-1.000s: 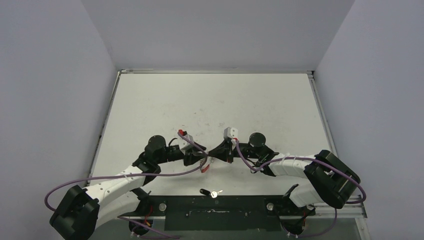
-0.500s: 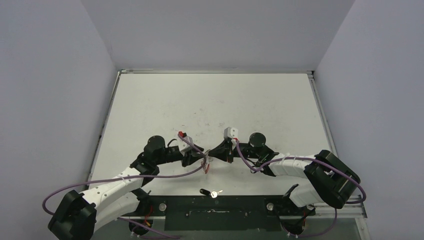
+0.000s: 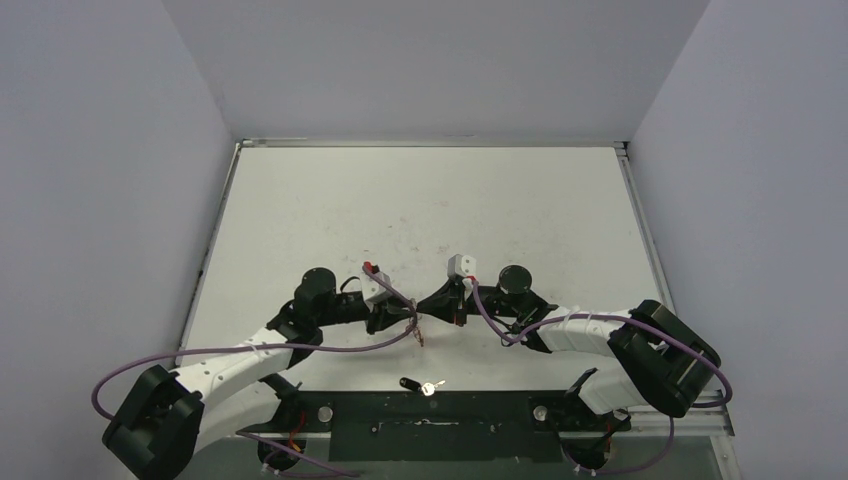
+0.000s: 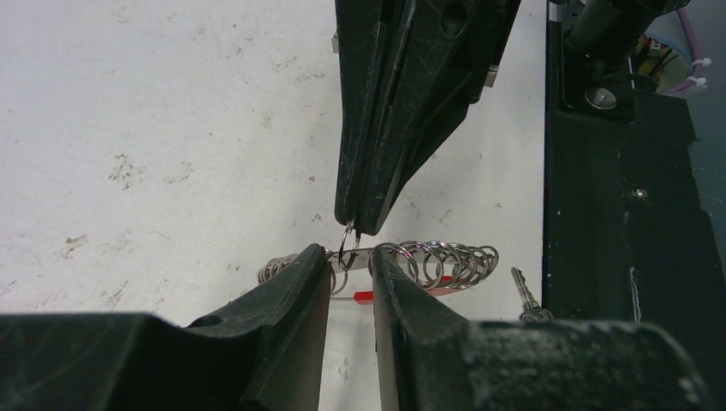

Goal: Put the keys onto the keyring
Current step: Adjust the keyring, then move the key to the center of the board.

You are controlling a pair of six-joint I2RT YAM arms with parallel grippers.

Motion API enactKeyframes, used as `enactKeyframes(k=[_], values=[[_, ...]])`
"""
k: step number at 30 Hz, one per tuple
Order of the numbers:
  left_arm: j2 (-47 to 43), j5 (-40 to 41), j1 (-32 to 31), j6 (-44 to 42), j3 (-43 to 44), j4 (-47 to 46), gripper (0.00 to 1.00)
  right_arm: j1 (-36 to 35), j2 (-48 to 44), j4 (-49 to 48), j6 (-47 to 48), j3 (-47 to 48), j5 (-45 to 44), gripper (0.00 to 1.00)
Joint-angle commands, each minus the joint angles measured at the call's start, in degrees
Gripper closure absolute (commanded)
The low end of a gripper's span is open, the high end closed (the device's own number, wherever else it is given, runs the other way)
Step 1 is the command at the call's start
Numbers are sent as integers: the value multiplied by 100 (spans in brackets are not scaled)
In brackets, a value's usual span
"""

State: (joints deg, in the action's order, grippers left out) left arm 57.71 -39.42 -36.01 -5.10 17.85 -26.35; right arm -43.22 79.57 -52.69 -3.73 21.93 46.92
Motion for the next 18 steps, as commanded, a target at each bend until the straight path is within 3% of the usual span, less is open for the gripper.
enactKeyframes(k=[1, 7, 10, 13, 14, 18], values=[[36, -213, 24, 65, 285, -426, 77, -20, -60, -517, 2, 81, 169, 100], [128, -255, 24, 76, 298, -481, 86, -20, -56, -509, 5, 87, 174, 100], [138, -166, 28, 185, 303, -525, 99, -20, -70, -394, 65, 92, 172, 100], [125, -85, 37, 315, 320, -523, 100, -20, -118, -230, 137, 96, 139, 100], [107, -46, 38, 336, 317, -494, 100, -12, -148, -152, 162, 104, 116, 95], [-147, 289, 34, 361, 324, -185, 100, -2, -531, 295, 235, 86, -185, 48]])
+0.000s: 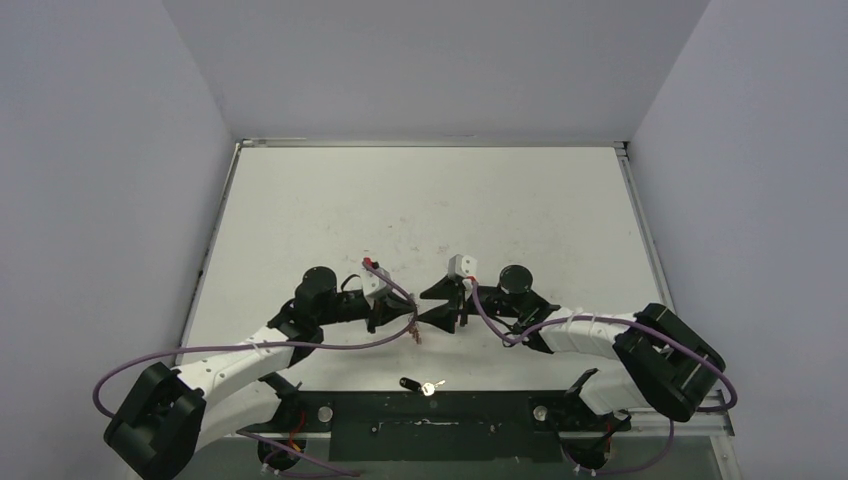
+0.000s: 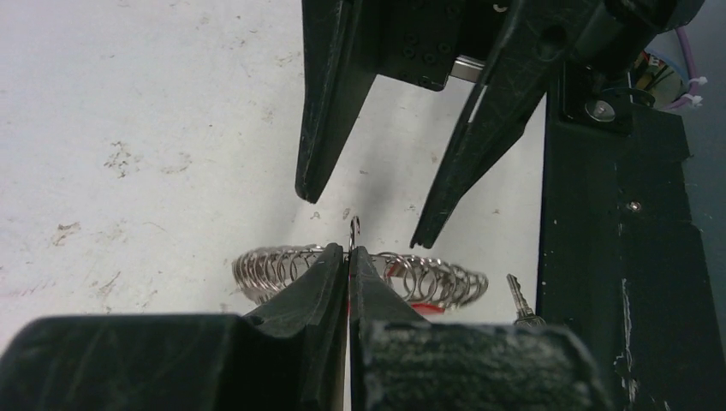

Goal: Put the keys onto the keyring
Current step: Move the key to the center of the board.

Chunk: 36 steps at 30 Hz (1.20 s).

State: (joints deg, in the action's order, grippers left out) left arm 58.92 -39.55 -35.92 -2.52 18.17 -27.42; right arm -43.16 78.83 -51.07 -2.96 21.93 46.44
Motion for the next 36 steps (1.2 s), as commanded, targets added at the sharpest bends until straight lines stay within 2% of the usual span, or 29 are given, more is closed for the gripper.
enactKeyframes(k=[1, 8, 11, 14, 16, 21, 25, 26, 29, 31, 36], values=[[-369, 424, 37, 72, 304, 79, 100, -6, -626, 343, 187, 81, -240, 41], [-1257, 1374, 113, -240, 548, 1611, 100, 39, -1899, 3337, 475, 540, -1076, 1], [-1567, 1697, 129, -492, 746, 2444, 100, 44, -2320, 4146, 299, 678, -1378, 0], [-1801, 1952, 138, -714, 985, 3244, 100, 44, -2656, 4671, -393, 769, -1753, 0], [-1915, 2085, 138, -861, 1133, 3685, 100, 44, -2794, 4896, -641, 777, -1683, 0], [-2203, 2239, 138, -1170, 1377, 4426, 100, 18, -3254, 4727, -1253, 347, -1577, 0], [-2467, 2241, 138, -1232, 1337, 4638, 100, 27, -3591, 4859, -1539, 160, -1962, 0], [-2524, 2230, 138, -1221, 1304, 4658, 100, 31, -3598, 5018, -1788, 224, -2209, 0], [-2683, 2136, 138, -1167, 1168, 4729, 100, 62, -3286, 6256, -1718, 738, -2578, 0], [-2776, 2096, 138, -1133, 1066, 4781, 100, 26, -2978, 6531, -1755, 897, -2641, 0], [-2966, 2186, 139, -1039, 937, 4863, 100, -566, -2502, 6265, -2076, 673, -2746, 0]])
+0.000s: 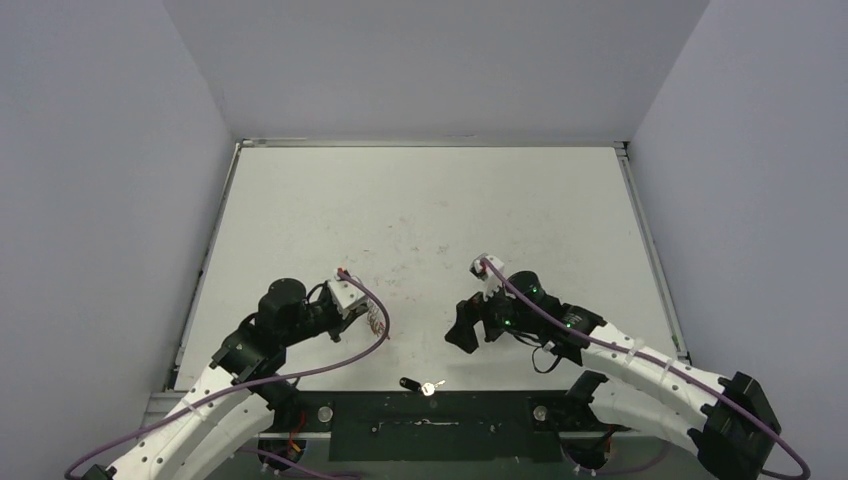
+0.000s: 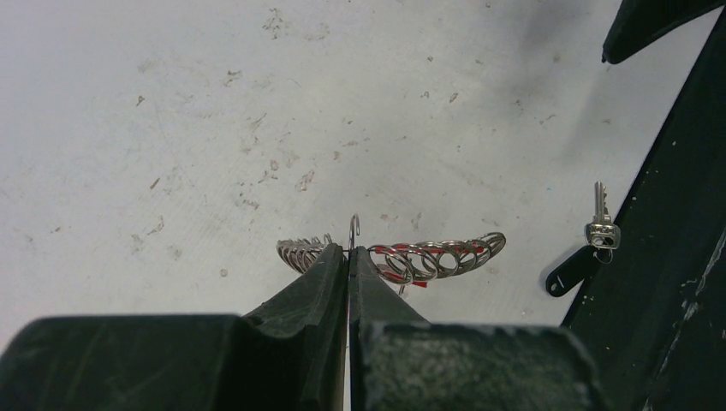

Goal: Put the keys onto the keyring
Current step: Move the key to the center of the board.

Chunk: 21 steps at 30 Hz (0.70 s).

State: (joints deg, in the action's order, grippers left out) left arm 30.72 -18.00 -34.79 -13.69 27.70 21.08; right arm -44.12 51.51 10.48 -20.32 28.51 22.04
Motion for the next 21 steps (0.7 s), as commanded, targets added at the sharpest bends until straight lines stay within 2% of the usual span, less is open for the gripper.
enactKeyframes(k=[1, 5, 9, 13, 21], values=[[-167, 66, 26, 77, -11, 39, 100, -719, 310, 69, -338, -8, -416, 0], [-180, 125, 16, 57, 7, 82, 100, -1820, 763, 56, -237, 55, -1253, 2], [-128, 142, 16, 25, 14, 88, 100, -2761, 1645, -186, -193, 218, -1757, 14], [-112, 98, 16, 0, 18, 112, 100, -3163, 2563, -544, -126, 602, -1877, 25], [-220, 130, 8, 16, 7, 152, 100, -3501, 3592, -854, 45, 1271, -2331, 35]])
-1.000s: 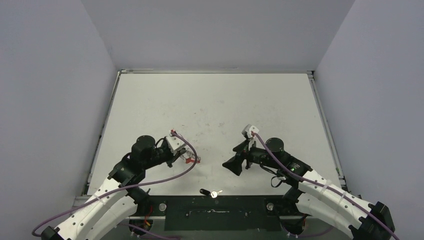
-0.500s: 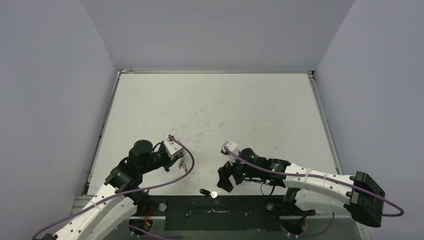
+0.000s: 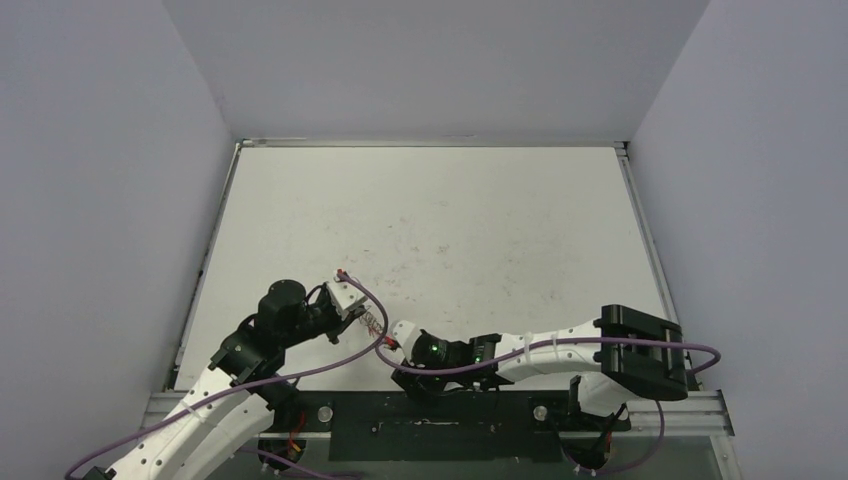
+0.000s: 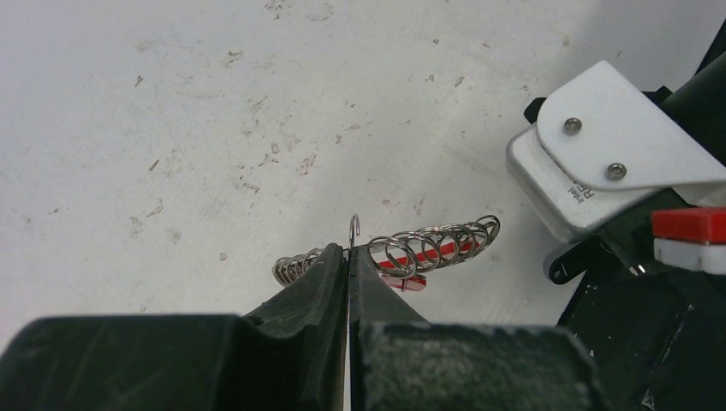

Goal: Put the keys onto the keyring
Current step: Move the key to the center of the board.

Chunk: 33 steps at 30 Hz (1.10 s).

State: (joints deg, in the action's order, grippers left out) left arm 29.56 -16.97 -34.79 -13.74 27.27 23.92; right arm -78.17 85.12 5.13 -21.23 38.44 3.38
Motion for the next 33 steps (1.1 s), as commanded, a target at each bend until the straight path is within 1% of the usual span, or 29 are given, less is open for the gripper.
enactKeyframes(k=[1, 3, 4, 7, 8, 9, 12, 15, 19, 21, 22, 24, 25, 26, 27, 28, 30, 33], values=[[-120, 35, 14, 25, 39, -133, 100, -112, 305, -315, 190, 327, -481, 36], [-134, 58, 9, 20, 42, -114, 100, -128, 460, -188, 279, 434, -491, 45], [-135, 70, 7, 25, 37, -107, 100, -136, 503, -139, 308, 458, -474, 52], [-143, 117, 7, 12, 36, -111, 100, -137, 493, -127, 310, 389, -461, 86], [-137, 120, 11, 5, 41, -115, 100, -139, 441, -138, 295, 340, -483, 94], [-137, 131, 7, 3, 41, -116, 100, -133, 331, -161, 272, 275, -495, 100], [-137, 142, 7, 5, 42, -114, 100, -84, -7, -180, 254, 112, -693, 100], [-135, 146, 7, 3, 31, -128, 100, 217, -401, -214, 248, -54, -738, 100], [-88, 112, 7, 4, 28, -163, 100, 1159, -913, -333, 164, -228, -387, 100], [-62, 90, 7, 4, 33, -181, 100, 1566, -1143, -278, 199, -196, -458, 100], [-50, 81, 9, 3, 25, -185, 100, 1664, -1218, -235, 244, -143, -500, 94], [-23, 72, 19, 3, 28, -203, 100, 1939, -1296, -53, 317, 1, -711, 58], [-8, 71, 16, 10, 29, -208, 100, 2033, -1315, 55, 313, 72, -836, 44], [-4, 56, 16, 7, 27, -217, 100, 2121, -1333, 127, 294, 110, -948, 33], [5, 47, 18, 12, 25, -221, 100, 2218, -1357, 171, 261, 119, -1011, 27], [10, 33, 14, 22, 20, -228, 100, 2312, -1391, 196, 215, 101, -1017, 24], [16, -2, 16, 56, 15, -242, 100, 2551, -1450, 173, 93, 12, -817, 24], [7, -80, 7, 141, -15, -311, 100, 2863, -1472, 91, -71, -118, -402, 28]])
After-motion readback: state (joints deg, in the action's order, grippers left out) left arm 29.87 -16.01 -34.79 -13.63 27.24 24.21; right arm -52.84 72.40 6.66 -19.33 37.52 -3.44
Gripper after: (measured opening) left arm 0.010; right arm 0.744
